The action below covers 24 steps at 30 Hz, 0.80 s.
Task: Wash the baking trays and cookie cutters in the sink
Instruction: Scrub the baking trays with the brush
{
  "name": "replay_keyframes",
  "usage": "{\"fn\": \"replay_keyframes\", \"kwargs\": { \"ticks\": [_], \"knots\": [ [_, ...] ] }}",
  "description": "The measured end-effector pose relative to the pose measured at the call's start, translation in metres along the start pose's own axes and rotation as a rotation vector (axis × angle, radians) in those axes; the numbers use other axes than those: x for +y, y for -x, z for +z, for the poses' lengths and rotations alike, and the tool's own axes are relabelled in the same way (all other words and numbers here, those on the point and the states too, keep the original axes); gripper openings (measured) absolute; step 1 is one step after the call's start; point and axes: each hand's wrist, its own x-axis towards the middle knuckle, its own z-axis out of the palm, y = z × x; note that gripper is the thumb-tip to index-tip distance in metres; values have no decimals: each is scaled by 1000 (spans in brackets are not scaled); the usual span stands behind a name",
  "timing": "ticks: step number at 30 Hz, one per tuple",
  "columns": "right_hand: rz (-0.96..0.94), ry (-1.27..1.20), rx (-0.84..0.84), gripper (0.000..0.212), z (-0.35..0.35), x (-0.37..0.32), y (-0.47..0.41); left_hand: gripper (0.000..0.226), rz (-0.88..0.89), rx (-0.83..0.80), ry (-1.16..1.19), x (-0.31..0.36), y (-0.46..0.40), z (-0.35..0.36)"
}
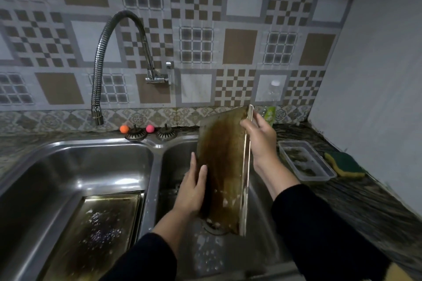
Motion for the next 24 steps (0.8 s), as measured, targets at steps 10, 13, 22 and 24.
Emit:
{"fn": "replay_keyframes", "kwargs": {
  "ticks": [10, 13, 22, 24],
  "knots": [
    [-79, 898, 102, 43, -34, 28, 2, 59, 147, 206, 249, -5, -6, -16],
    [-35, 1032, 151, 46, -48, 38, 1, 57, 179, 358, 191, 4, -13, -21],
    [-277, 418, -138, 56, -4, 50, 57, 60, 202, 412, 233, 46, -25, 0],
    [-288, 363, -91, 57, 6, 36, 39, 62, 247, 323, 227, 50, -22, 11]
  ]
}}
